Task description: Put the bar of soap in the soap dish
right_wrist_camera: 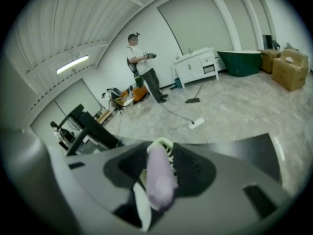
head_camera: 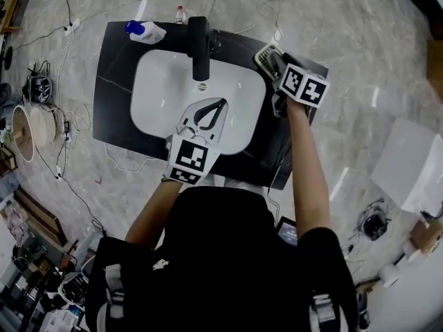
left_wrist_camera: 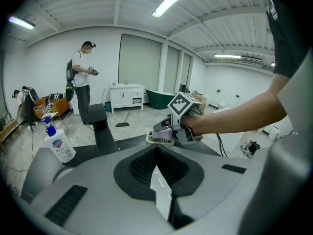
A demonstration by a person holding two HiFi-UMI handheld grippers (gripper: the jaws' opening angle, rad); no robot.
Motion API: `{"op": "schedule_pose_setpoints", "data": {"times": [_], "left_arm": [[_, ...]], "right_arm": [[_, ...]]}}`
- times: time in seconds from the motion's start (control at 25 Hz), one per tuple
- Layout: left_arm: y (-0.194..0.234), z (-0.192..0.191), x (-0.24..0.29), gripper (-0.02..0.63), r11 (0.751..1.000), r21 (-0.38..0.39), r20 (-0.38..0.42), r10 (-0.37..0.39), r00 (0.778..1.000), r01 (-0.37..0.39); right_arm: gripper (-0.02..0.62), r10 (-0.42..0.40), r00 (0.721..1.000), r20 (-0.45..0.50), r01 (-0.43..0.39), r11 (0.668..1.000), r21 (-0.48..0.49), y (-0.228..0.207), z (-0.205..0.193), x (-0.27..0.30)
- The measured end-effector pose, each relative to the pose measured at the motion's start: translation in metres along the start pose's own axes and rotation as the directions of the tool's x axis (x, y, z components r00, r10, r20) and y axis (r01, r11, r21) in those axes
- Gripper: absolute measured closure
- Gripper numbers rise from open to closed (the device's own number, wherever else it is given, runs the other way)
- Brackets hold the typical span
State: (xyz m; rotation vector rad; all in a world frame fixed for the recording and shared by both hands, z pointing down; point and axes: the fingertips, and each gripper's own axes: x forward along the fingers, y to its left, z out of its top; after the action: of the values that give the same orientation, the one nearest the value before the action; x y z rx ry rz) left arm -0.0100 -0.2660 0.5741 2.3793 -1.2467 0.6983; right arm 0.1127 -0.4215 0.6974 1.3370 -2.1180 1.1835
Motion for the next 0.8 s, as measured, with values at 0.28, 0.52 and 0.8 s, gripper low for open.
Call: {"op": "schedule_pose_setpoints", "data": {"times": [0.28,0.52,0.8], "left_arm": [[0.000,0.004,0.001,0.581,1.000,0.007,0.010,-0.013,1.000,0.013],[-0.003,0.012,-0.002,0.581,0.999,0.017,0.027,-0.027,0.999,0.027],[-0.008,0.025,-0.006,0.581,0.998,0.039,0.060,-0.044,0.997,0.042]], "right_arm": [[0.374,-0.005,1.000,0.000,0.005,1.000,0.005,-0.007,0.001,-0.007],[0.373,-0.010,0.999,0.047,0.008,0.999,0.040,-0.011,0.010,-0.027],[0.416,-0.006,0.995,0.095,0.006,1.000,-0.002,0.002,0.015,-0.070]]}}
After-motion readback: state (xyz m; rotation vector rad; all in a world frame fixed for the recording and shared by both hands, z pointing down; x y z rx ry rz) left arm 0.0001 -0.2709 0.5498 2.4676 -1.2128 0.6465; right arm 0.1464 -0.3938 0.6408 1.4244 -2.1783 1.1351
